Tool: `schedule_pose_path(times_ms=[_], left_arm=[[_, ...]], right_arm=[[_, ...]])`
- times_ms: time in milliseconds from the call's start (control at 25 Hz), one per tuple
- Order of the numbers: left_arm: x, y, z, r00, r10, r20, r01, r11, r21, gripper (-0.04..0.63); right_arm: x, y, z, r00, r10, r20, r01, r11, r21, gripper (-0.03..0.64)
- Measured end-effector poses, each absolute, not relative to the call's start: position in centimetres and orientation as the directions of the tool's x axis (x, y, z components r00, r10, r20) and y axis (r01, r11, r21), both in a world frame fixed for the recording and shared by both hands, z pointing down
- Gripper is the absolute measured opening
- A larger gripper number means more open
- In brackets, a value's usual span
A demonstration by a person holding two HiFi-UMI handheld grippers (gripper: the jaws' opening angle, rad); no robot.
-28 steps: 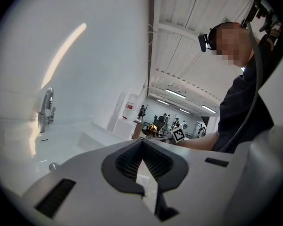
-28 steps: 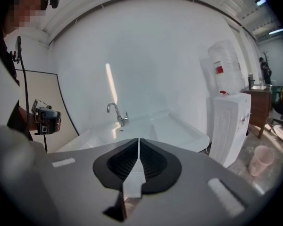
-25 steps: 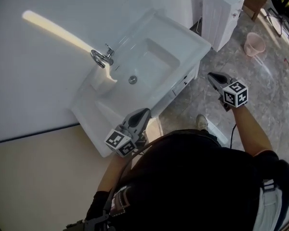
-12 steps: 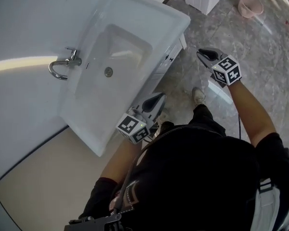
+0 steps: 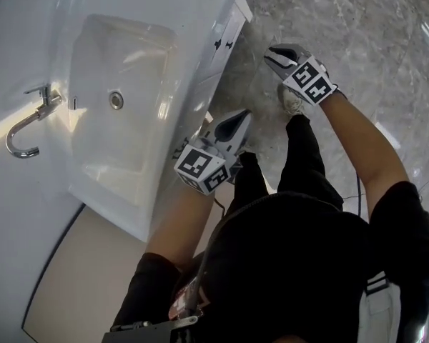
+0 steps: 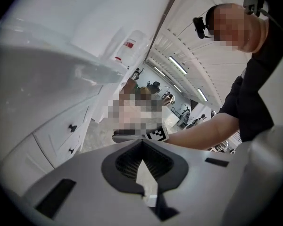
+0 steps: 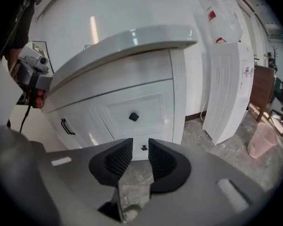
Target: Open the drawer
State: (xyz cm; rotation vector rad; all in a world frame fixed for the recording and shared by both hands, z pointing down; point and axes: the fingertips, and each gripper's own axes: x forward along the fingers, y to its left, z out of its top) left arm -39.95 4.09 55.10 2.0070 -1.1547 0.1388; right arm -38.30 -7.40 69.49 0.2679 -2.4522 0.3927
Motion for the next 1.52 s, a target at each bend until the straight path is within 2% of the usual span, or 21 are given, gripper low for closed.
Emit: schedule_pose_path(times_ms=[120, 280, 680, 1080, 1520], left_arm=[[-40.0, 4.5, 59.0, 0.574, -0.660, 0.485, -0.772, -0.237, 0.590, 0.002], [-40.0, 4.2, 63.3, 0.571, -0.650, 0.502, -0.778, -0.235, 0.582, 0.002], [-41.3, 3.0, 72.3, 0.533, -0.647, 0.545, -0.809, -0.200, 0.553, 0.002], [-43.1, 2.3, 76.9, 0.504, -0.656, 0.562, -0.825, -0.172, 0.539, 0.002], [-42.9, 2.0, 77.5, 0.514, -0.667, 0.540, -0.808, -0.165, 0.565, 0.002]], right_arm=[[-39.2, -6.3, 74.5, -0.765, -0.086, 0.638, -0.295, 0.928, -0.229, 0.092], [-41.1, -6.5, 79.6, -0.798, -0.050, 0.601, -0.314, 0.886, -0.342, 0.114], [-45.4, -8.4, 91.6, -0.870, -0.042, 0.491, -0.388, 0.672, -0.630, 0.123], [-49.8, -8.3, 97.0, -0.943, -0.021, 0.332, -0.300, 0.485, -0.821, 0.135], [-53.3, -8.7, 97.8, -0.976, 0.020, 0.219, -0.196, 0.368, -0.909, 0.160]])
